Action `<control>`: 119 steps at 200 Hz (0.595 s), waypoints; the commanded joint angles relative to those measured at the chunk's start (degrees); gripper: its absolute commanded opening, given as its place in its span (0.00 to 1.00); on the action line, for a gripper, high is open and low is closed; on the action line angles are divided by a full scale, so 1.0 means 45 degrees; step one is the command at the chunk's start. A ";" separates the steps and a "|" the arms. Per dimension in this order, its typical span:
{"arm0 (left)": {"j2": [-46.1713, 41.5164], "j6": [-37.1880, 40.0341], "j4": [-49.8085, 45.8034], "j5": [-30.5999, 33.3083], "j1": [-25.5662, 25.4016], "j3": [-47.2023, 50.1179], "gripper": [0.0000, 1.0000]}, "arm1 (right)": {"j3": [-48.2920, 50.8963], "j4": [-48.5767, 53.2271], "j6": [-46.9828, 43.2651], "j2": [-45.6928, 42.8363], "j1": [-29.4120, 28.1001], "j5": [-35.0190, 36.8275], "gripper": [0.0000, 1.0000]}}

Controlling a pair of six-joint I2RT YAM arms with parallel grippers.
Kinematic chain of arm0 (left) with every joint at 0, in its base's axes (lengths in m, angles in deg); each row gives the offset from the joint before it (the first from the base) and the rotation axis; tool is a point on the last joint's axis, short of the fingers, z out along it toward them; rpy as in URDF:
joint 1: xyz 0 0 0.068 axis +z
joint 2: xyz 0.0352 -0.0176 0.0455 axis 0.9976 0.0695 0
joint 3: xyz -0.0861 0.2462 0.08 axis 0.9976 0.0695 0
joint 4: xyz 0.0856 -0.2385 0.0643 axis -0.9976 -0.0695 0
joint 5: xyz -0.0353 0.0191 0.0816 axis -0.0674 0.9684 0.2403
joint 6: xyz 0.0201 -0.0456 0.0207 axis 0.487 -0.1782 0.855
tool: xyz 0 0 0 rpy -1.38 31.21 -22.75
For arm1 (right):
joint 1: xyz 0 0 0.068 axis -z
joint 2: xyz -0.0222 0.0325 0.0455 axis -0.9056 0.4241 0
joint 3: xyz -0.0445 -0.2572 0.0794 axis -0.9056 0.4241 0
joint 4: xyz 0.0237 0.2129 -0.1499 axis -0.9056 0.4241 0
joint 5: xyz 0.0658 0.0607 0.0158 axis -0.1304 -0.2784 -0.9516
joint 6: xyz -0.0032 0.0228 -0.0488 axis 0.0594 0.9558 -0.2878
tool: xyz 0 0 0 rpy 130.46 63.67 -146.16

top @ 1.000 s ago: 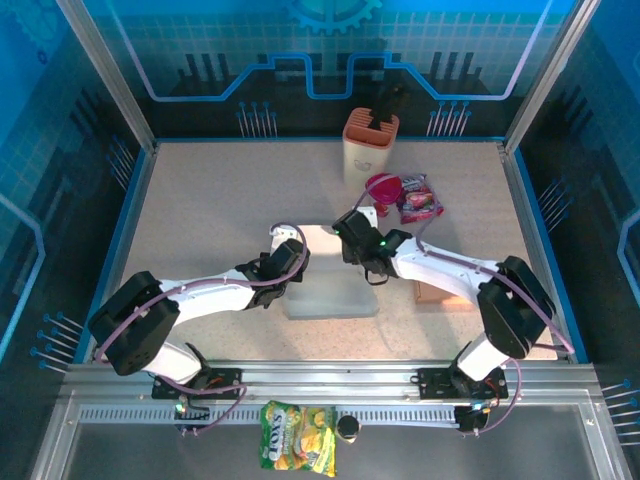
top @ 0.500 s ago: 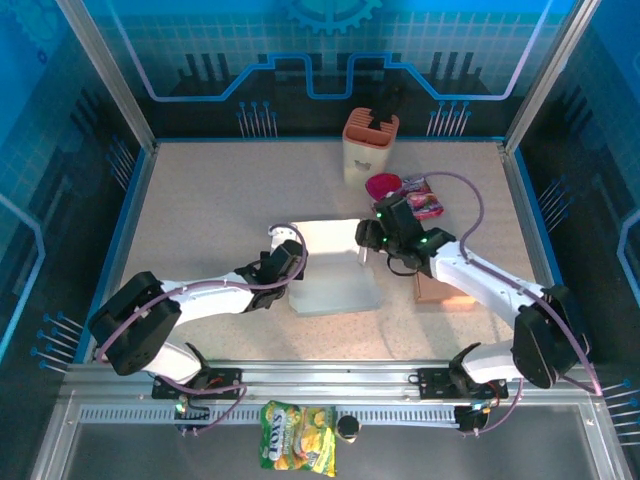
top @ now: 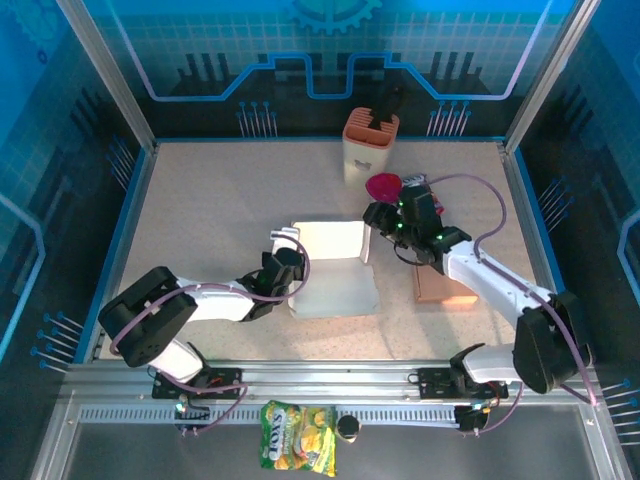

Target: Fold the paper box

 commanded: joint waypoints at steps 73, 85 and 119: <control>0.0404 0.0532 0.0352 0.0122 -0.0087 -0.0426 0.01 | -0.0324 -0.0773 -0.0869 0.2155 0.0212 -0.1366 0.52; 0.0401 0.0507 0.0277 0.0063 -0.0100 -0.0472 0.06 | -0.0111 -0.0836 -0.0885 0.2081 0.0161 -0.1282 0.50; 0.0306 0.0506 -0.0183 -0.0133 -0.0074 -0.0636 0.20 | 0.0162 -0.0707 -0.0903 0.1774 0.0108 -0.0969 0.42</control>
